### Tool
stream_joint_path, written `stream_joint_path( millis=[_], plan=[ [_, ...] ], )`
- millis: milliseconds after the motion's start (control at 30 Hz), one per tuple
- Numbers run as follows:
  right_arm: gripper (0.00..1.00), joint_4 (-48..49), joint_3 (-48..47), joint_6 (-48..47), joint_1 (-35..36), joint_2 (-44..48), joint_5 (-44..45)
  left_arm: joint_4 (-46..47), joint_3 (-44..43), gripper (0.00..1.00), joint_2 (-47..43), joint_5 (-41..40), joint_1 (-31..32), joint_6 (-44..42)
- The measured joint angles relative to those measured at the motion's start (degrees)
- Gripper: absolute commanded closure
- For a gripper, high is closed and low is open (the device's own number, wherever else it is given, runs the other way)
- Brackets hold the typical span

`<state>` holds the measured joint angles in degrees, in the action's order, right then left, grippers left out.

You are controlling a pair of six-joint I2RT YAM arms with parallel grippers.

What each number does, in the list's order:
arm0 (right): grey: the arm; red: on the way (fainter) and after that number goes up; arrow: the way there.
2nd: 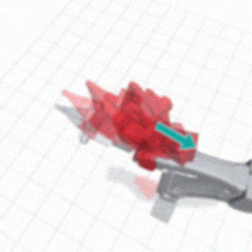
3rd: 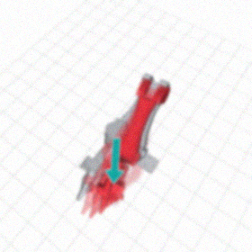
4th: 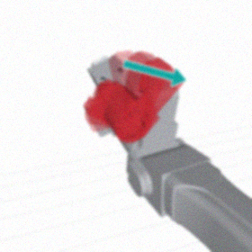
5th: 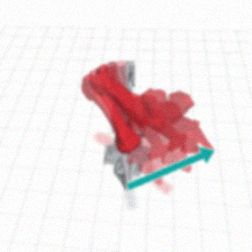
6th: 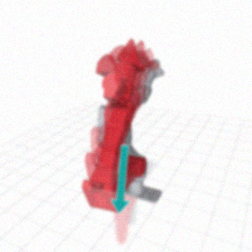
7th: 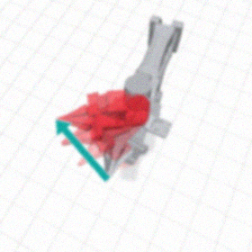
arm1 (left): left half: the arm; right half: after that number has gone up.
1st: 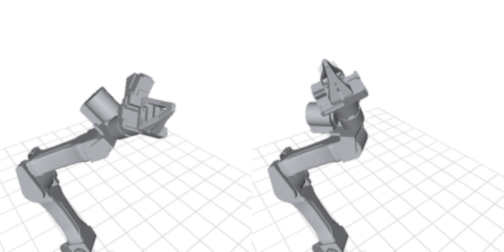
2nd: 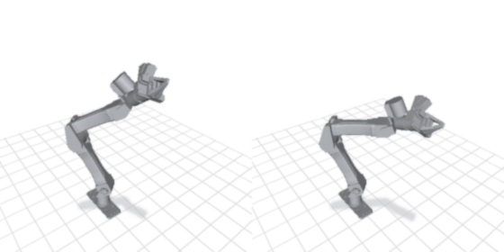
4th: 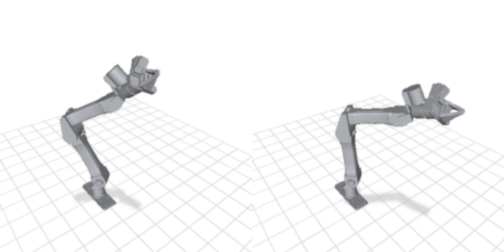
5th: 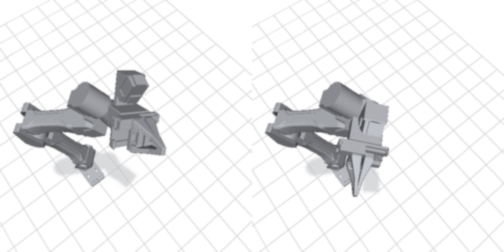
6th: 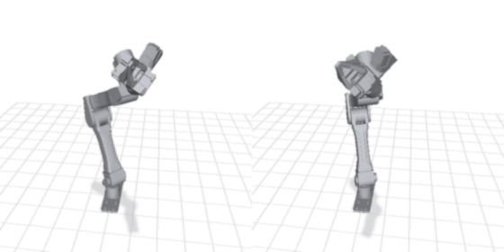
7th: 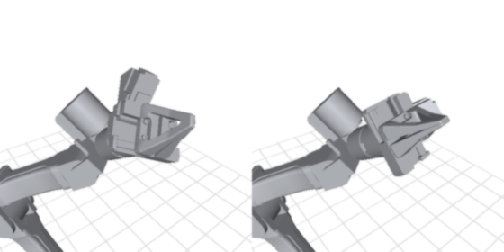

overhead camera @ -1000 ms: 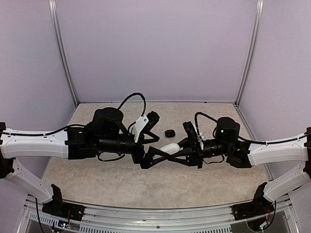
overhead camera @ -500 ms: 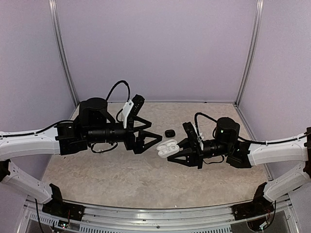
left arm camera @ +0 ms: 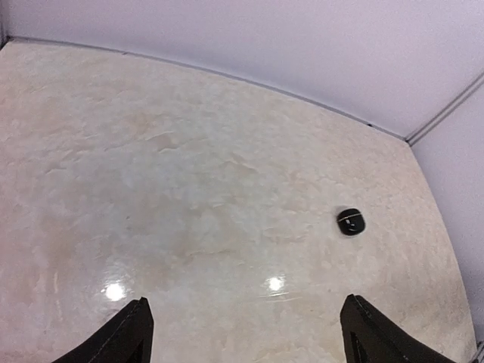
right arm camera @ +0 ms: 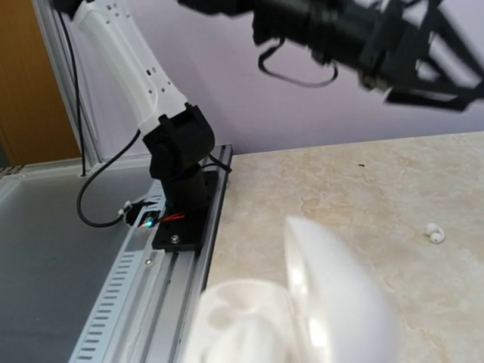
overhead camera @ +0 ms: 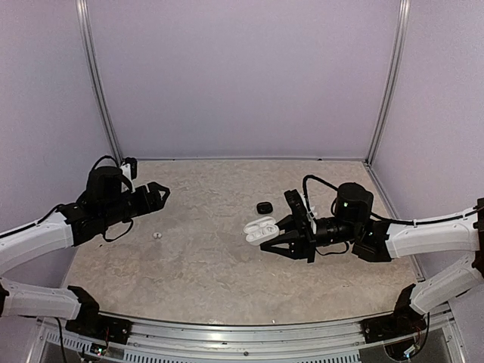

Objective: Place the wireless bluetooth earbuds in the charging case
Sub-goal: Pick up the left earbud from the center of the board.

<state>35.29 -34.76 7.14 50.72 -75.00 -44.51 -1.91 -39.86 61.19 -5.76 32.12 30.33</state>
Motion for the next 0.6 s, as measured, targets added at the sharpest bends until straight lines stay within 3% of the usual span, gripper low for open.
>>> stream_joint_path(
  millis=[133, 233, 467, 600],
  plan=[
    [1.00, 0.0, 0.0, 0.0, -0.2, 0.0, 0.0, -2.9, 6.1, 0.29, -3.1, 0.2, -10.8, 2.8],
    [1.00, 0.0, 0.0, 0.0, -0.3, 0.0, 0.0, -3.7, 7.3, 0.37, -2.6, 0.5, -15.4, 2.7],
    [1.00, 0.1, 0.0, 0.0, -0.3, 0.0, -0.2, -2.0, 7.4, 0.46, 7.7, 2.3, -17.3, 1.3],
    [1.00, 0.1, 0.0, 0.0, -0.3, 0.0, -0.2, -0.8, 7.7, 0.45, 14.8, 3.8, -17.1, 1.1]
  ],
)
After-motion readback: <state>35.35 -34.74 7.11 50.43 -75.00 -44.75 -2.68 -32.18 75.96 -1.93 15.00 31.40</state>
